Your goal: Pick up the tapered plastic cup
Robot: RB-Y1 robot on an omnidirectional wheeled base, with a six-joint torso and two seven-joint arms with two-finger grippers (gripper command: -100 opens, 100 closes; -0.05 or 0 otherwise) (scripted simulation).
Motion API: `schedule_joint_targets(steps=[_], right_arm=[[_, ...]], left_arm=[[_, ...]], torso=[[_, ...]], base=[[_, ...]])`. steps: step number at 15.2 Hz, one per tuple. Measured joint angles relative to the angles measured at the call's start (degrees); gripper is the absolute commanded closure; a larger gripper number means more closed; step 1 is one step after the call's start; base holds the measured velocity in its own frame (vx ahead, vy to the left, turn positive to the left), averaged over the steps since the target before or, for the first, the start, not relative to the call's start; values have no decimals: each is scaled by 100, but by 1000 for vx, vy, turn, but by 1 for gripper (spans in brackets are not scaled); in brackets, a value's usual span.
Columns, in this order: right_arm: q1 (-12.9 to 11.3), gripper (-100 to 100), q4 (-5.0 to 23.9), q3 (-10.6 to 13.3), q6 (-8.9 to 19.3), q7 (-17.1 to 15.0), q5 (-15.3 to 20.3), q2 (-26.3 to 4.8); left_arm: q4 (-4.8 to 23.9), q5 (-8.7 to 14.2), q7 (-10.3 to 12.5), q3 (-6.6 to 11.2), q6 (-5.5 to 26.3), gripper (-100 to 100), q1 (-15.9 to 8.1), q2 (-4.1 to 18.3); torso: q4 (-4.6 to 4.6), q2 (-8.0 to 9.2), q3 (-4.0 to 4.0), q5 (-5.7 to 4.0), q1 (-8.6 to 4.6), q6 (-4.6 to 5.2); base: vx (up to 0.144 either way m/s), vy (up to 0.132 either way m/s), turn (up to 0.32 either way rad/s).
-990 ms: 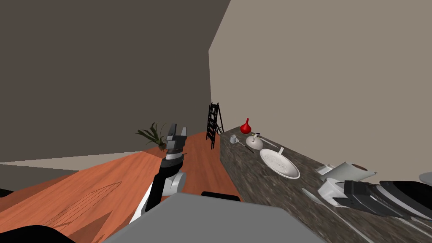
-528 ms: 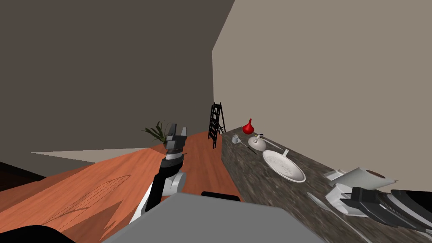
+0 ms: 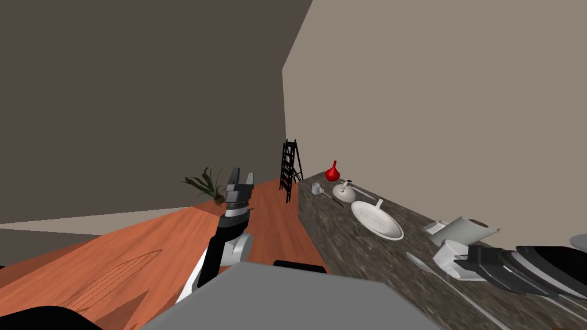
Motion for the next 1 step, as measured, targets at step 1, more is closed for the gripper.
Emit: schedule_joint_targets(steps=[1], right_arm=[[-12,100,-48,34,-7,59,-124,-123]], left_arm=[[0,0,0,0,0,0,0,0]], torso=[[0,0,0,2,1,0]], base=[[13,4,-68]])
